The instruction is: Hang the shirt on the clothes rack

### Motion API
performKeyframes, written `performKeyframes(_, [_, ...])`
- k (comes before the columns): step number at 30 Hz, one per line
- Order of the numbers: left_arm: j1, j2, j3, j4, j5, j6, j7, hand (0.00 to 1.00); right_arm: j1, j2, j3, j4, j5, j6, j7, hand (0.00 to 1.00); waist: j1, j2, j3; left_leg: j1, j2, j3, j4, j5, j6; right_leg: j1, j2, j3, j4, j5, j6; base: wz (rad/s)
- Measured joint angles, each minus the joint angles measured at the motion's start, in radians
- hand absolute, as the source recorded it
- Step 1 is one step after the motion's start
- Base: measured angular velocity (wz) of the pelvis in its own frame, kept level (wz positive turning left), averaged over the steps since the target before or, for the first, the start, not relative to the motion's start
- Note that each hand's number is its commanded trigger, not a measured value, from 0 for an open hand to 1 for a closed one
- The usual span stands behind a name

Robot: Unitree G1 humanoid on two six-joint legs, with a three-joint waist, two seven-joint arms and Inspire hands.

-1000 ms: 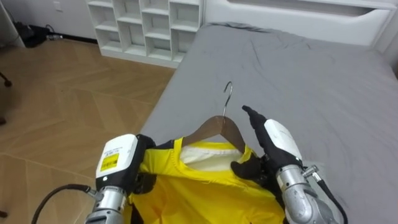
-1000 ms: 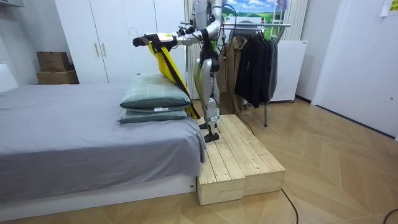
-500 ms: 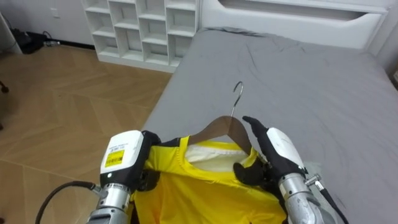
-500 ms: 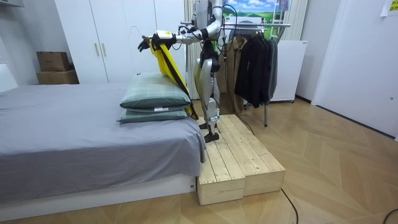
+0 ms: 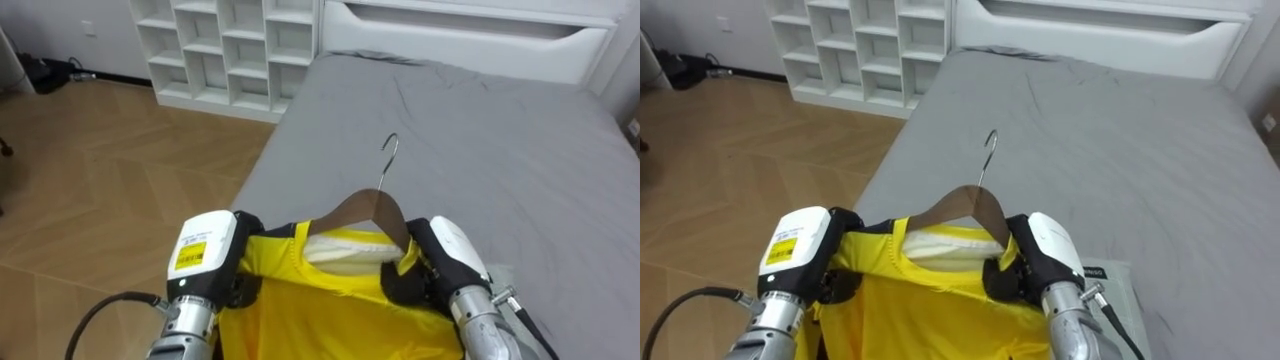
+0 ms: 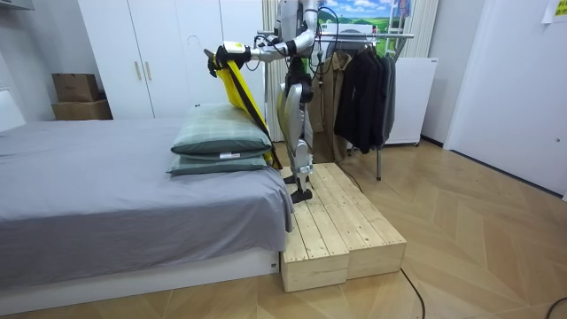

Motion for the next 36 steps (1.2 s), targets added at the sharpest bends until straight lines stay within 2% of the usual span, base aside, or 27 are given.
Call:
performKeyframes(5, [0.0,-0.004,-0.001,0.0,-0.001,-0.002,0.0,1.0,0.0,0.0,0.0,0.011,0.018,0.0,0.0,1.0,-0.001,0.002,-0.0061,0.001,0.0,0.0,0.0,0.0,0.0,0.002,0.0,-0.002,0.0,0.0,0.0,0.0])
performKeyframes(17, [0.001,-0.007,-0.001,0.003,-0.002,-0.005,0.0,1.0,0.002,0.0,0.0,0.013,0.044,0.0,0.001,1.0,0.0,0.002,-0.006,0.008,0.0,0.003,-0.002,0.0,0.0,0.007,0.0,0.0,-0.001,0.0,0.0,0.0])
performKeyframes(22, [0.001,-0.007,-0.001,0.024,-0.008,-0.019,0.003,1.0,0.006,-0.003,0.0,0.013,0.047,0.0,0.014,1.0,-0.003,0.002,-0.0055,0.02,0.0,0.003,-0.011,0.0,0.0,0.014,-0.001,0.001,-0.001,0.0,0.0,-0.01])
performKeyframes(23, [0.001,-0.008,-0.001,0.029,-0.011,-0.021,0.003,0.81,0.007,-0.003,0.0,0.013,0.047,0.0,0.016,1.0,-0.003,0.002,-0.0055,0.021,0.0,0.003,-0.011,0.0,0.0,0.014,0.0,0.001,-0.001,0.0,0.0,0.0])
performKeyframes(24, [0.001,-0.008,-0.001,0.036,-0.012,-0.022,0.003,0.67,0.01,-0.003,0.0,0.013,0.048,0.0,0.022,1.0,-0.003,0.002,-0.0055,0.021,0.0,0.003,-0.011,0.0,0.0,0.015,0.0,0.0,-0.001,0.0,0.0,0.0])
performKeyframes(25, [0.001,-0.008,-0.001,0.038,-0.012,-0.022,0.003,0.16,0.013,-0.003,0.001,0.015,0.053,0.0,0.022,1.0,-0.002,0.002,-0.0052,0.021,0.0,0.003,-0.011,0.0,0.0,0.014,0.0,0.0,-0.001,0.0,0.0,0.0])
performKeyframes(26, [0.001,-0.008,-0.001,0.038,-0.013,-0.023,0.003,0.0,0.013,-0.002,0.001,0.024,0.053,-0.001,0.022,1.0,-0.002,0.002,-0.0051,0.021,0.0,0.003,-0.012,0.0,0.0,0.014,-0.001,0.0,-0.001,0.0,0.0,0.0])
performKeyframes(36, [0.001,-0.008,0.001,0.039,-0.052,-0.034,0.003,0.0,0.03,-0.003,0.001,0.04,0.054,-0.002,0.023,1.0,-0.001,0.001,-0.0048,0.021,-0.001,0.007,-0.017,0.0,0.0,0.011,-0.001,0.002,-0.002,-0.001,0.001,0.0])
